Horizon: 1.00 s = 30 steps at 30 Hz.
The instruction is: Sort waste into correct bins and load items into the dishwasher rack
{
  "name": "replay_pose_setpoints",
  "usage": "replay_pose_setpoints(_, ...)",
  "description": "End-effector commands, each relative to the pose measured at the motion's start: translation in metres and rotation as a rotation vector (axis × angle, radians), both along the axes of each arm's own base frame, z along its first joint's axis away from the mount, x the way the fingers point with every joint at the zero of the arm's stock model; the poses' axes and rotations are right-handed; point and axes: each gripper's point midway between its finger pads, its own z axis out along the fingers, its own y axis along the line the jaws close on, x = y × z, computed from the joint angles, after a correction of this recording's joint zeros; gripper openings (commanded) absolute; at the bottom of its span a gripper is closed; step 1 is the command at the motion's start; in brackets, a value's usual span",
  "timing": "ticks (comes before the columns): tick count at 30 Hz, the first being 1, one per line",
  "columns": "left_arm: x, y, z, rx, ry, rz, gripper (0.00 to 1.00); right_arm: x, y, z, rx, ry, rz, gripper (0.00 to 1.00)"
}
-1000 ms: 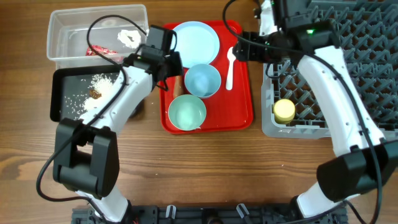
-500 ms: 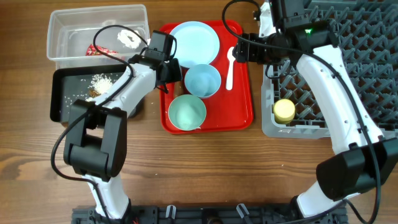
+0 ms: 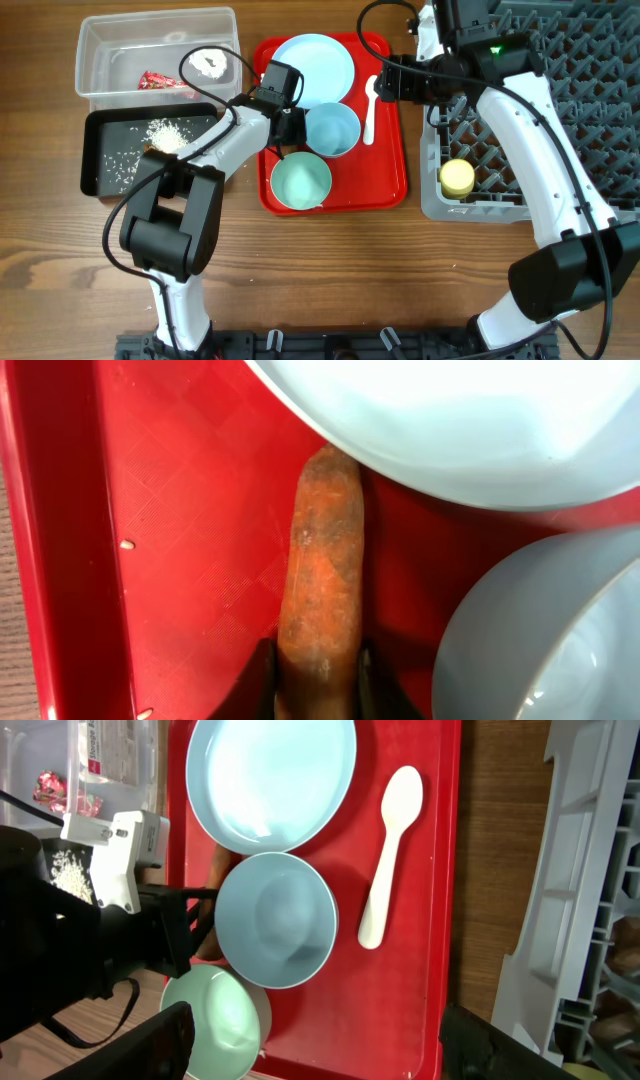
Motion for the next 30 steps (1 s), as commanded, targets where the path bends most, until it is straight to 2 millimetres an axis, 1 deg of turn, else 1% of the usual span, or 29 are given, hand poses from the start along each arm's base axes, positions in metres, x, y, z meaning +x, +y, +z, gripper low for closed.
replay_pose_setpoints(1,0.002,0.0,-0.002,0.018,-0.006,-0.036,0.04,0.0,-0.001,-0.008,-0.016,0.018,0.004,0.8)
replay_pose_setpoints(3,0.006,-0.001,0.014,0.009,-0.031,-0.036,0.04,0.0,-0.001,-0.008,-0.016,0.018,0.004,0.8)
replay_pose_setpoints(4,0.007,-0.002,0.025,0.005,-0.043,-0.036,0.04,0.0,-0.001,-0.007,-0.017,0.017,0.006,0.81)
replay_pose_setpoints(5,0.01,-0.003,0.04,-0.002,-0.062,-0.036,0.04,0.0,-0.001,-0.008,-0.017,0.017,0.006,0.81)
replay_pose_setpoints(6,0.012,-0.004,0.059,-0.011,-0.088,-0.036,0.04,0.0,-0.001,-0.007,-0.017,0.016,0.007,0.81)
replay_pose_setpoints(8,0.015,0.002,0.11,-0.014,-0.155,-0.018,0.04,-0.001,-0.001,-0.008,-0.018,0.017,0.007,0.81)
replay_pose_setpoints(10,0.013,0.012,0.146,-0.028,-0.201,0.001,0.04,-0.002,-0.001,-0.008,-0.022,0.019,0.014,0.81)
replay_pose_setpoints(11,0.01,0.024,0.164,-0.031,-0.223,0.03,0.04,-0.002,-0.001,-0.008,-0.024,0.018,0.019,0.82)
replay_pose_setpoints(12,0.006,0.036,0.174,-0.032,-0.231,0.07,0.04,-0.002,-0.001,-0.008,-0.025,0.017,0.022,0.84)
replay_pose_setpoints(13,0.002,0.052,0.183,-0.028,-0.233,0.133,0.04,-0.002,-0.001,-0.008,-0.026,0.017,0.024,0.84)
replay_pose_setpoints(14,-0.004,0.079,0.193,-0.022,-0.226,0.224,0.04,-0.002,-0.002,-0.008,-0.027,0.017,0.025,0.84)
replay_pose_setpoints(16,-0.014,0.119,0.198,-0.006,-0.2,0.32,0.04,-0.002,-0.002,-0.008,-0.027,0.016,0.025,0.84)
replay_pose_setpoints(18,-0.022,0.168,0.191,0.011,-0.15,0.449,0.04,-0.002,-0.002,-0.008,-0.029,0.015,0.025,0.84)
replay_pose_setpoints(19,-0.025,0.189,0.182,0.012,-0.124,0.52,0.04,-0.001,-0.003,-0.008,-0.033,0.013,0.022,0.84)
replay_pose_setpoints(20,-0.03,0.211,0.171,0.006,-0.096,0.604,0.04,-0.001,-0.004,-0.009,-0.039,0.012,0.019,0.84)
replay_pose_setpoints(22,-0.039,0.24,0.149,-0.007,-0.045,0.74,0.04,-0.001,-0.004,-0.009,-0.043,0.012,0.016,0.84)
replay_pose_setpoints(23,-0.046,0.259,0.129,-0.023,-0.008,0.847,0.04,-0.001,-0.005,-0.009,-0.044,0.012,0.017,0.85)
replay_pose_setpoints(25,-0.055,0.278,0.102,-0.047,0.031,0.98,0.04,-0.001,-0.005,-0.009,-0.044,0.012,0.017,0.85)
replay_pose_setpoints(27,-0.064,0.293,0.074,-0.069,0.064,1.096,0.04,-0.001,-0.005,-0.009,-0.045,0.011,0.017,0.84)
replay_pose_setpoints(30,-0.065,0.301,0.043,-0.069,0.078,1.125,0.04,0.0,-0.007,-0.01,-0.059,0.009,0.01,0.84)
